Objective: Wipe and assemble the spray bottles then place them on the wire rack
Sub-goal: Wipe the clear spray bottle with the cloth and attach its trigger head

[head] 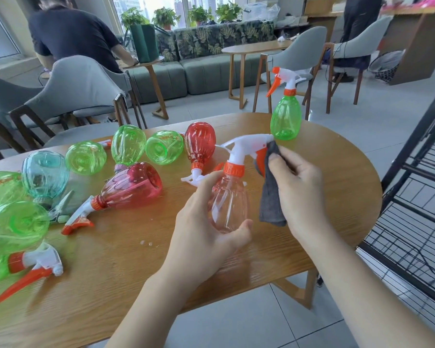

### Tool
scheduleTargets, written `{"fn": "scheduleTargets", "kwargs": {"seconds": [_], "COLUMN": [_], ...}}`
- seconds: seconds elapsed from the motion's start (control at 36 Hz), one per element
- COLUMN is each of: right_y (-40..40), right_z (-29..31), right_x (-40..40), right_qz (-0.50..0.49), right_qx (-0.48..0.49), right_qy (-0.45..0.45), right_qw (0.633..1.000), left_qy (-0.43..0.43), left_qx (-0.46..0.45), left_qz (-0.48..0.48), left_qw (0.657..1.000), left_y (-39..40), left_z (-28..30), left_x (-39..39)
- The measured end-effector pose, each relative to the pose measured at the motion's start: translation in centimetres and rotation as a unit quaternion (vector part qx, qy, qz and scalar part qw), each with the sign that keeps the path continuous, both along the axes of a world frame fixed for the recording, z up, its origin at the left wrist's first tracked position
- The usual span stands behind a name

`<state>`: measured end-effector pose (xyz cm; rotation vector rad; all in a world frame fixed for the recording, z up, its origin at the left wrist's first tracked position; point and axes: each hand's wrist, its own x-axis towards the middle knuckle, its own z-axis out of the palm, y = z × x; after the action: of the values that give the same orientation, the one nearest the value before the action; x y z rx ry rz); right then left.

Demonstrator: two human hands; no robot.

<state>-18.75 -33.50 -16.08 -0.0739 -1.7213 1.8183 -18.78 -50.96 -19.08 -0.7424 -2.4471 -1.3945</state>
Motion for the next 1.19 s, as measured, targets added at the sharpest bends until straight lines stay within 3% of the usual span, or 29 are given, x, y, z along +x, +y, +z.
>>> {"fn": "scheduleTargets", "kwargs": {"seconds": [0.08,0.28,0.39,0.53,0.58,0.78,1.0,1.19], "right_y": [0.8,1.1,1.2,2.6,3.1,3.9,4.3,3.5], "right_z": [-0.4,-0.4,-0.7,-1.1,-0.9,2.7,3.6,4.5], "right_x": [0.0,0.0,0.2,0.6,0.7,1.5,1.5,2.7], "right_qz": [-0.002,-0.042,-0.044,-0.04,-0.046,-0.198,-0.131,-0.107], "right_qx": [0.106,0.107,0.186,0.388,0.429,0.381,0.377,0.412], "right_qy": [-0.003,0.01,0.006,-0.054,-0.082,-0.016,-0.098,-0.086], "right_qw": [0.994,0.993,0.981,0.919,0.899,0.903,0.912,0.901], "left_qy": [-0.006,-0.016,-0.027,0.007,0.015,0.04,0.106,0.125], "left_qx": [0.006,0.003,0.028,0.039,0.028,-0.06,-0.185,-0.247], "left_qz": [0.002,-0.008,-0.007,0.005,0.011,0.035,0.057,0.072], "left_qw": [1.0,1.0,0.999,0.999,0.999,0.997,0.975,0.958], "left_y": [-0.2,0.0,-0.1,-0.8,-0.9,-0.2,0.8,1.4], "left_z": [-0.1,-0.3,-0.5,-0.4,-0.3,0.1,0.5,0.8], "left_x": [-0.1,-0.2,-0.2,-0.7,-0.8,-0.3,0.6,1.0]}}
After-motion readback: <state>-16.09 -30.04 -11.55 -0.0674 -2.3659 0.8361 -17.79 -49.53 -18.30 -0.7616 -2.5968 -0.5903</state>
